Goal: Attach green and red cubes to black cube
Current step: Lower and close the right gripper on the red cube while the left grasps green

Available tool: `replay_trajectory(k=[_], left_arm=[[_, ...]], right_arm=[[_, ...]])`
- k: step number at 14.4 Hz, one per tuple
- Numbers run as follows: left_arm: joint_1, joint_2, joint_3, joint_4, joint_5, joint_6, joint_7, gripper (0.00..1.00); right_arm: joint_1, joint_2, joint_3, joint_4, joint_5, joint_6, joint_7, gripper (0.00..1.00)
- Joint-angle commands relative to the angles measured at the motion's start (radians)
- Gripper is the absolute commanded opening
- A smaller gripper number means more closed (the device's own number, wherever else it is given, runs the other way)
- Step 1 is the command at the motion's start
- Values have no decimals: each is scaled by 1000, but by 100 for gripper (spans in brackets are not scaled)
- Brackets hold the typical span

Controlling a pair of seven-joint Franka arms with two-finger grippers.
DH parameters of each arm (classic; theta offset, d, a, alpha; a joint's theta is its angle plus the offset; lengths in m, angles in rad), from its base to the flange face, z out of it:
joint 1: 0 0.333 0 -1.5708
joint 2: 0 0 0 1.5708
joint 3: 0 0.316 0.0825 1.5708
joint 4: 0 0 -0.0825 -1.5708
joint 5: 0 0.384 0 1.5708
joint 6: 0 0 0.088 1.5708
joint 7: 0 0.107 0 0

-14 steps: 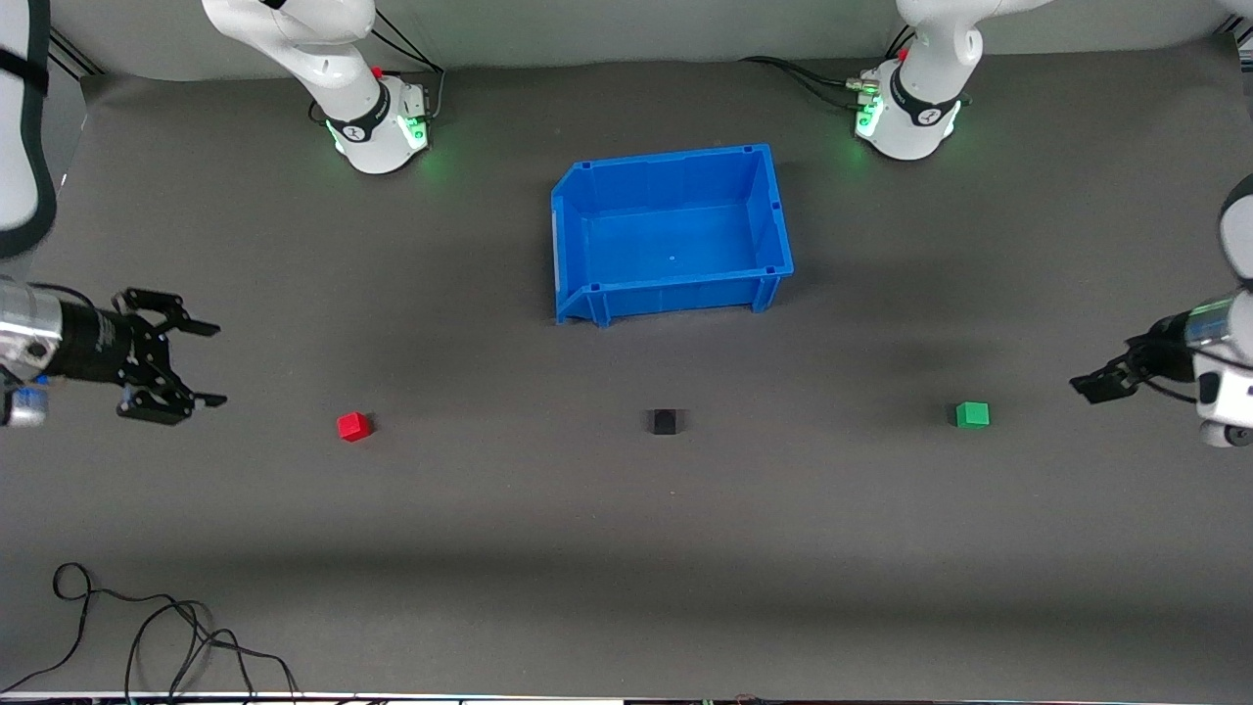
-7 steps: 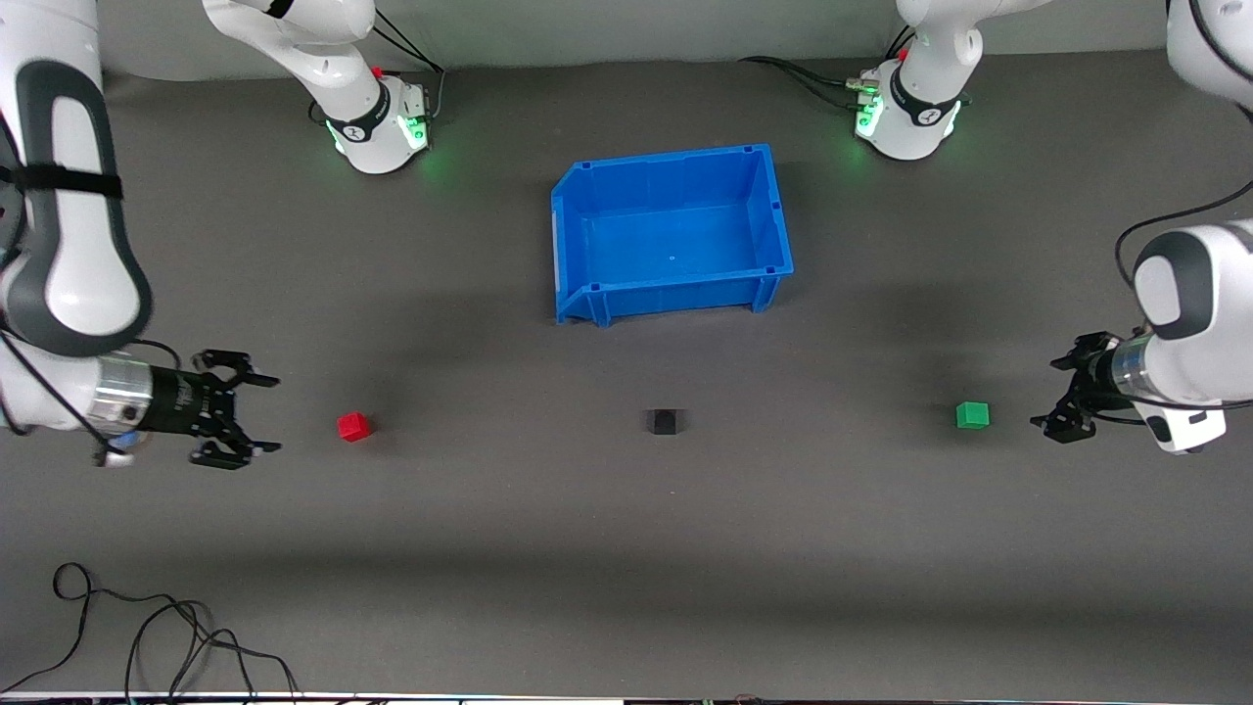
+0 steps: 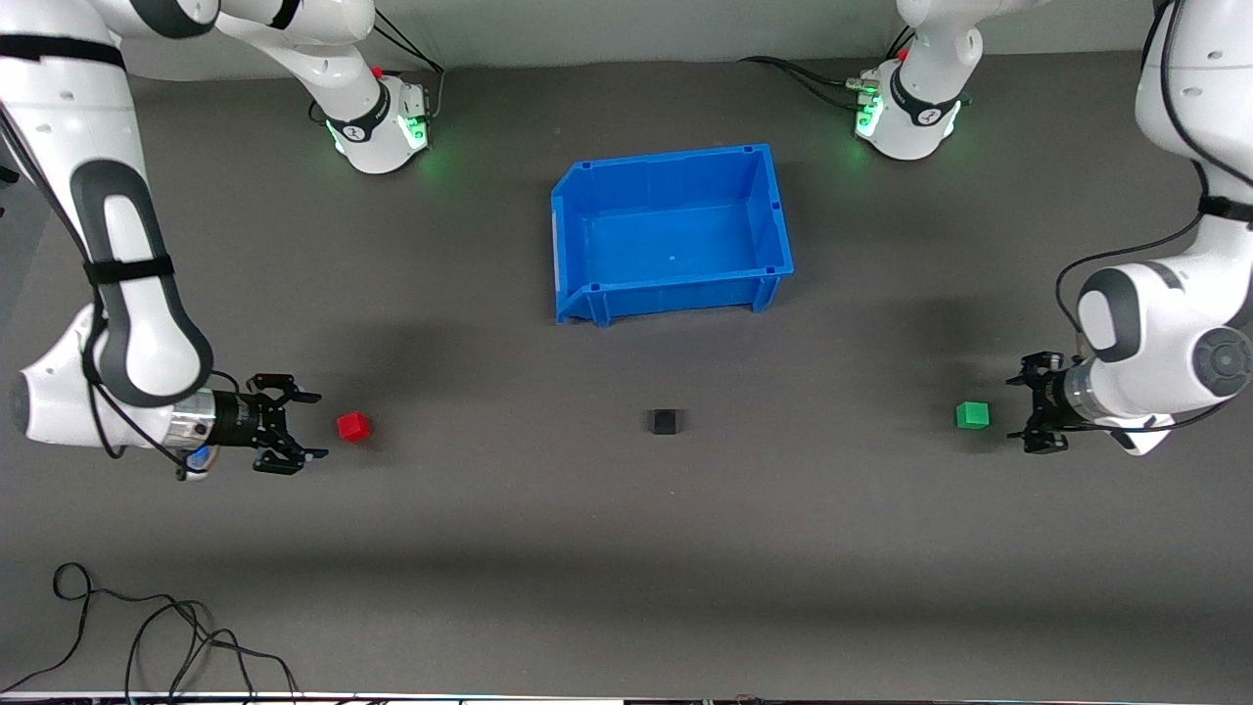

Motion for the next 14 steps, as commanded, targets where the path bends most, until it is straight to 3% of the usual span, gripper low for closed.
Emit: replay_trajectory(k=[1,8,12,14], left_arm=[[-15,-13,1,-31,-9,27,-26,92],[-33,9,1,-68,-7,131,-12,88],[-38,16,1,-68,-7,143,-12,84],[-38,25,1,-69,-7,165,-9,83]], right_arm=[[-3,52,2,12,39,28,-75,100],[2,115,2,18,58,77,-124,96],[2,115,4,23,58,71,-125,50],[2,112,4,26,58,68,-125,33]])
